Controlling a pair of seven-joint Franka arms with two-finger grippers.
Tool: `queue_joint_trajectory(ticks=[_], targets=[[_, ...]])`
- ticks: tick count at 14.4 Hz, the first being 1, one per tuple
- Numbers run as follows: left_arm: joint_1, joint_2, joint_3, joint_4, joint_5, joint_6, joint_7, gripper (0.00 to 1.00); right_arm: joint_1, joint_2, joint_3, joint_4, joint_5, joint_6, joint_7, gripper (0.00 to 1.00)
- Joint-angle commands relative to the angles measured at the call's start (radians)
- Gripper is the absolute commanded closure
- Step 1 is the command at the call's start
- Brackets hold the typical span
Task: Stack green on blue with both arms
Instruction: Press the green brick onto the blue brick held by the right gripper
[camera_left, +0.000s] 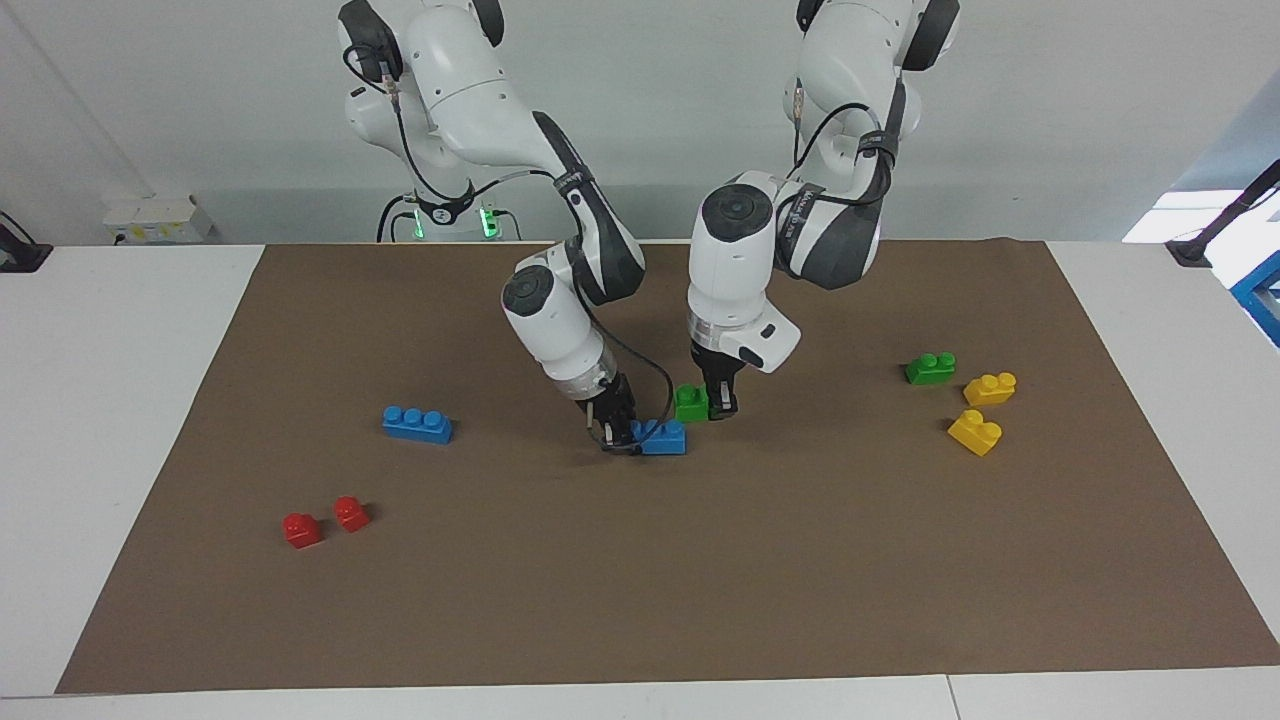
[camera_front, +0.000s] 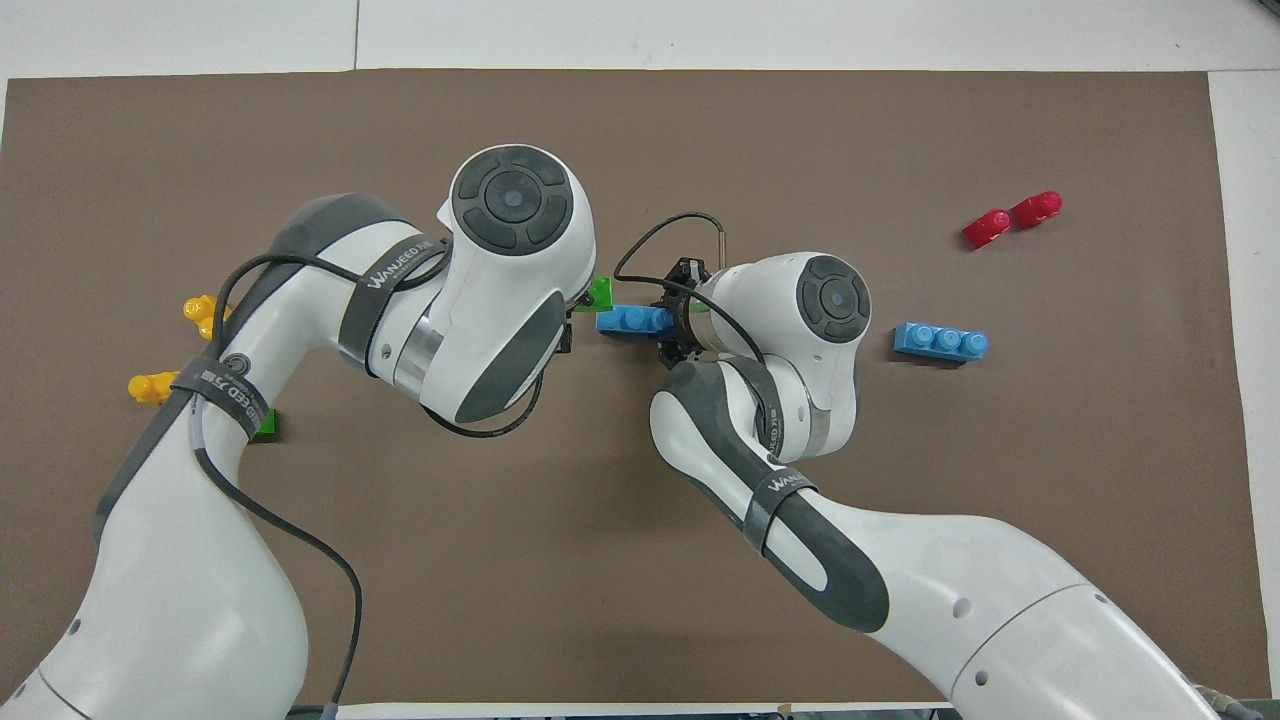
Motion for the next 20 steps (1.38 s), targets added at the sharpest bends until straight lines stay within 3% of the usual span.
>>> queue_joint_trajectory(ticks=[1,5,10,20], targets=[[-0.033,-0.007,0.014,-0.064,0.065,0.073,-0.022,1.00,0.008,0.021,-0.001,-0.034,0.017,0.044,-0.006,1.00],[-0.064,-0.010,0.012,-0.117,0.160,0.176,-0.009,1.00,0.008,0.019,-0.001,-0.035,0.017,0.044,-0.006,1.00],[-0.100,-0.038,0.011,-0.200,0.159,0.204,-0.040,1.00,0.008,0.019,-0.001,-0.039,0.017,0.046,-0.012,1.00],[-0.079,-0.029,0.014,-0.190,0.197,0.244,-0.037,1.00,0.008,0.017,-0.001,-0.046,0.017,0.046,-0.026,1.00]])
